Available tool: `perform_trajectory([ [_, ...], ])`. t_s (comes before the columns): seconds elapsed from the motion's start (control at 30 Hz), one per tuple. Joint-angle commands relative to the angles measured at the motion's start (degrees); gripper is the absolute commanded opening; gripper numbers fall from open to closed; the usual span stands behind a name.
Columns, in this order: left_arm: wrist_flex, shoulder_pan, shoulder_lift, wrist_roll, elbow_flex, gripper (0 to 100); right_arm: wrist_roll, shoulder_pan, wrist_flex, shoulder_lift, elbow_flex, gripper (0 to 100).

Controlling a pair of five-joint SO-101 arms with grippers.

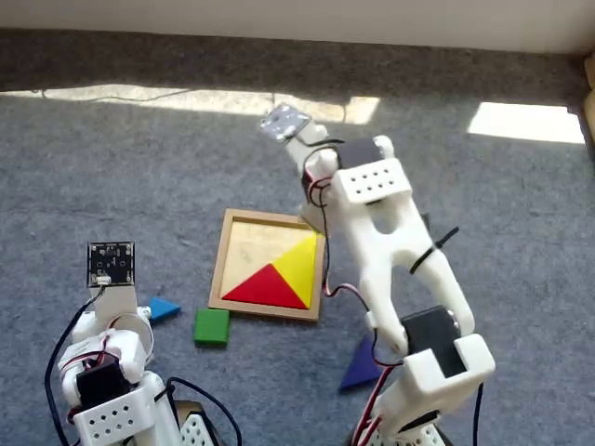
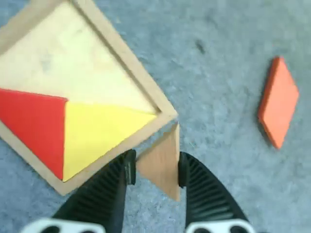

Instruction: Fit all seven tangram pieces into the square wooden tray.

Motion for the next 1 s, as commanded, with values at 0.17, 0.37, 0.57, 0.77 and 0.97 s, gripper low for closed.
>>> perform_trajectory([
  [0.17, -0.9, -0.7, -2.0, -0.3, -0.5, 1, 11.6, -8.7, -5.2, -3.5, 3.6, 5.0],
  [0.37, -0.9, -0.7, -2.0, -0.3, -0.5, 1, 13.3, -8.8, -16.0, -3.5, 12.9, 5.3],
  [0.57, -0.9, -0.7, -2.0, -0.3, -0.5, 1, 13.0, -8.7, -16.7, -3.5, 13.8, 22.8],
  [0.77, -0.9, -0.7, -2.0, -0.3, -0.5, 1, 13.0, -8.6, -16.4, -3.8, 13.6, 24.1],
  [0.97, -0.9, -0.7, -2.0, -0.3, -0.5, 1, 9.1, -8.8, -14.2, -3.9, 12.9, 6.0],
])
